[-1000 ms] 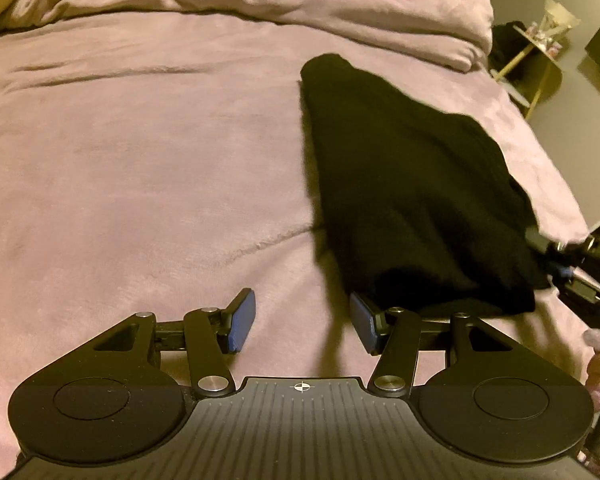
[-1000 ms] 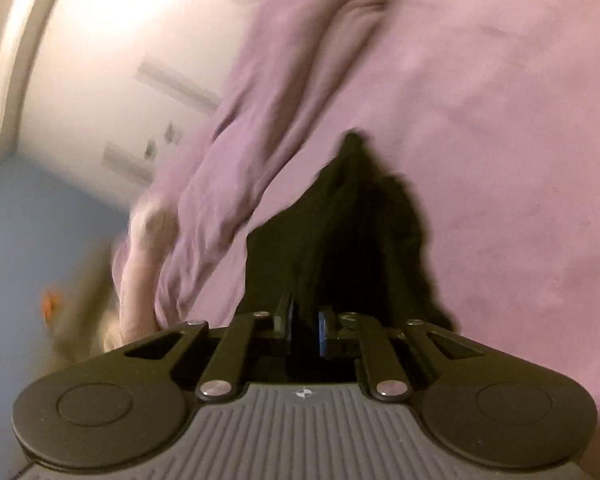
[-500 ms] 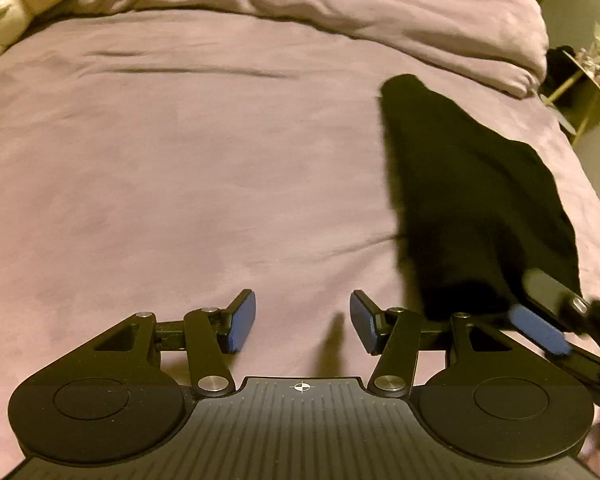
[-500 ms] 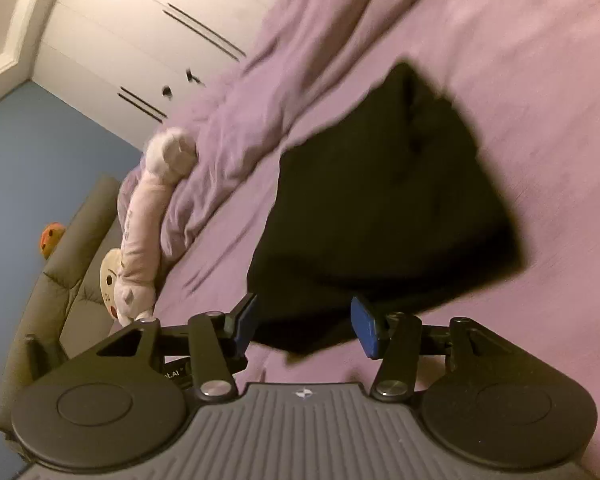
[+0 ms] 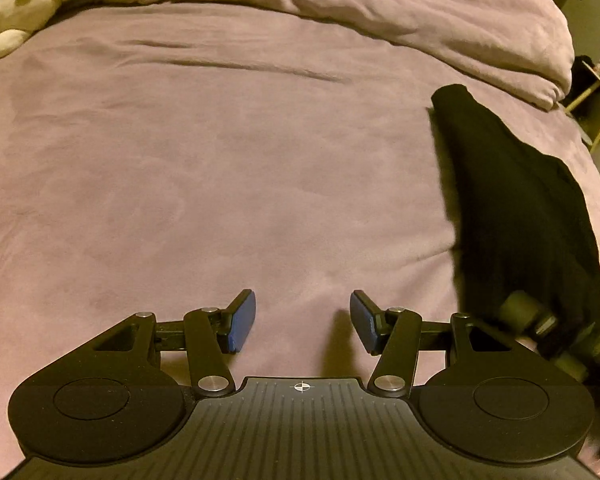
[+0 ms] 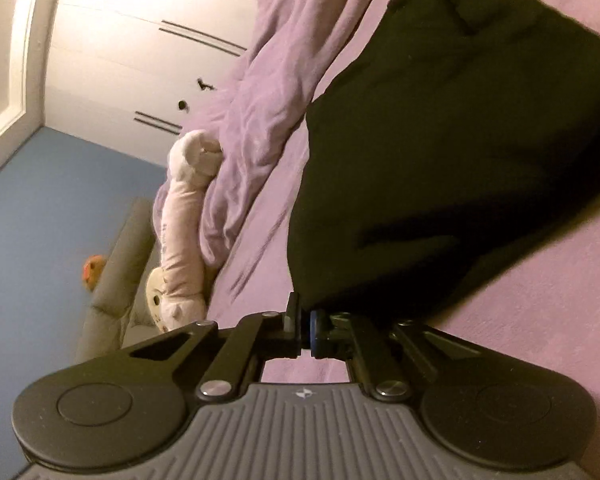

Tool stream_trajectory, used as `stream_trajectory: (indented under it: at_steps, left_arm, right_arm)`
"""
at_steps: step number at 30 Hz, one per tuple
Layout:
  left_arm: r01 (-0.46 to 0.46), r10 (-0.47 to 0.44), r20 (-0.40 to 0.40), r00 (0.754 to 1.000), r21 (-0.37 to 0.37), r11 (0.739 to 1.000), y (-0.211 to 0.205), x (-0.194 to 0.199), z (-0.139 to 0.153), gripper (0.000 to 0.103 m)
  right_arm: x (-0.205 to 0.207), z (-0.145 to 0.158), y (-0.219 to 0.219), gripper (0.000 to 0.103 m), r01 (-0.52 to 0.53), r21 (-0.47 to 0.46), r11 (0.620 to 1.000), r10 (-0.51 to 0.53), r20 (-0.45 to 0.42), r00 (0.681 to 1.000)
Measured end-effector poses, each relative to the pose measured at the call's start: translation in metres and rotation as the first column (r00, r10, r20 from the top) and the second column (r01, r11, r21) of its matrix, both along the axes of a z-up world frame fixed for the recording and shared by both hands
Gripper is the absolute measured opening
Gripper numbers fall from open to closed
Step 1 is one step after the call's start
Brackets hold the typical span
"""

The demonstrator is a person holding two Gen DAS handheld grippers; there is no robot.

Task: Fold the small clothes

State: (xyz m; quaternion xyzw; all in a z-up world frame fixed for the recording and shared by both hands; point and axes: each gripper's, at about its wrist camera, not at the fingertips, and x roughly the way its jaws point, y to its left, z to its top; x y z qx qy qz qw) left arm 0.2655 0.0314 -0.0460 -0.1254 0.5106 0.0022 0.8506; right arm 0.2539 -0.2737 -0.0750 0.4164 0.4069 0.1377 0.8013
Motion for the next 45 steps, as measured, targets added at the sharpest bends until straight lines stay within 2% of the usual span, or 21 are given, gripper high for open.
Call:
stream_trajectory:
  at_steps: [1, 3, 5, 6, 8, 10, 12, 16, 18, 20, 23, 24, 25, 27, 34, 39, 43, 45]
  left_arm:
    - [0.006, -0.006, 0.001, 1.0, -0.002, 1.0, -0.004, 0.003, 0.001, 0.058]
    - [0.023, -0.023, 0.012, 1.0, -0.005, 1.0, -0.013, 0.007, 0.007, 0.058]
    - [0.052, -0.052, 0.029, 0.998, -0.004, 0.999, -0.023, 0.01, 0.015, 0.058]
    - [0.065, -0.065, 0.04, 0.997, -0.001, 0.998, -0.027, 0.012, 0.019, 0.058]
    - [0.089, -0.089, 0.061, 0.994, 0.01, 0.996, -0.036, 0.017, 0.026, 0.058]
    - [0.087, -0.088, 0.081, 0.993, 0.023, 0.996, -0.046, 0.024, 0.032, 0.059]
    - [0.079, -0.08, 0.093, 0.992, 0.018, 0.997, -0.058, 0.032, 0.034, 0.059]
    - [0.1, -0.101, 0.095, 0.99, 0.013, 0.995, -0.088, 0.046, 0.028, 0.059]
    - [0.112, -0.114, 0.08, 0.99, 0.036, 0.993, -0.1, 0.05, 0.022, 0.059]
    - [0.117, -0.121, 0.084, 0.989, 0.059, 0.991, -0.106, 0.052, 0.02, 0.059]
    - [0.126, -0.13, 0.082, 0.988, 0.051, 0.991, -0.109, 0.053, 0.017, 0.06]
    - [0.131, -0.135, 0.079, 0.988, 0.053, 0.99, -0.111, 0.054, 0.016, 0.06]
    - [0.139, -0.143, 0.081, 0.986, 0.057, 0.989, -0.112, 0.053, 0.015, 0.06]
    - [0.153, -0.159, 0.083, 0.984, 0.072, 0.986, -0.115, 0.053, 0.015, 0.061]
    - [0.165, -0.17, 0.074, 0.983, 0.072, 0.984, -0.113, 0.051, 0.016, 0.063]
    - [0.152, -0.156, 0.075, 0.985, 0.06, 0.987, -0.112, 0.05, 0.014, 0.064]
    - [0.143, -0.147, 0.074, 0.986, 0.064, 0.988, -0.113, 0.049, 0.014, 0.064]
    - [0.145, -0.15, 0.072, 0.986, 0.07, 0.987, -0.114, 0.048, 0.015, 0.064]
  right_arm:
    - [0.0, -0.003, 0.003, 0.003, -0.016, -0.079, 0.997, 0.014, -0.034, 0.999]
    - [-0.001, -0.004, 0.001, 0.001, -0.042, -0.114, 0.993, 0.038, -0.043, 0.998]
    - [-0.004, 0.011, 0.001, 0.005, -0.11, -0.153, 0.982, 0.103, -0.054, 0.993]
    - [-0.007, 0.018, -0.001, 0.01, -0.142, -0.162, 0.976, 0.137, -0.045, 0.99]
    - [-0.02, 0.037, -0.011, 0.011, -0.188, -0.188, 0.964, 0.197, 0.033, 0.98]
    - [-0.033, 0.055, -0.022, 0.019, -0.162, -0.262, 0.951, 0.193, 0.1, 0.976]
    - [-0.036, 0.069, -0.032, 0.023, -0.107, -0.365, 0.925, 0.17, 0.147, 0.974]
    - [-0.012, 0.079, -0.038, 0.023, -0.046, -0.443, 0.895, 0.144, 0.192, 0.971]
    - [0.006, 0.074, -0.032, 0.023, -0.051, -0.527, 0.848, 0.158, 0.159, 0.974]
    - [0.02, 0.064, -0.022, 0.023, -0.084, -0.635, 0.768, 0.206, 0.121, 0.971]
    - [0.024, 0.049, -0.018, 0.012, -0.131, -0.732, 0.669, 0.263, 0.068, 0.962]
    - [0.022, 0.046, -0.022, 0.006, -0.127, -0.748, 0.652, 0.269, 0.072, 0.96]
    - [0.021, 0.044, -0.025, 0.004, -0.124, -0.752, 0.647, 0.272, 0.076, 0.959]
    - [0.02, 0.041, -0.033, 0.0, -0.111, -0.74, 0.663, 0.259, 0.087, 0.962]
    - [0.018, 0.045, -0.052, 0.0, -0.062, -0.691, 0.72, 0.183, 0.103, 0.978]
    - [-0.003, 0.057, -0.066, 0.001, -0.038, -0.687, 0.726, 0.146, 0.1, 0.984]
    - [-0.005, 0.059, -0.073, 0.021, -0.035, -0.69, 0.723, 0.137, 0.094, 0.986]
    - [-0.003, 0.059, -0.074, 0.021, -0.041, -0.683, 0.73, 0.141, 0.091, 0.986]
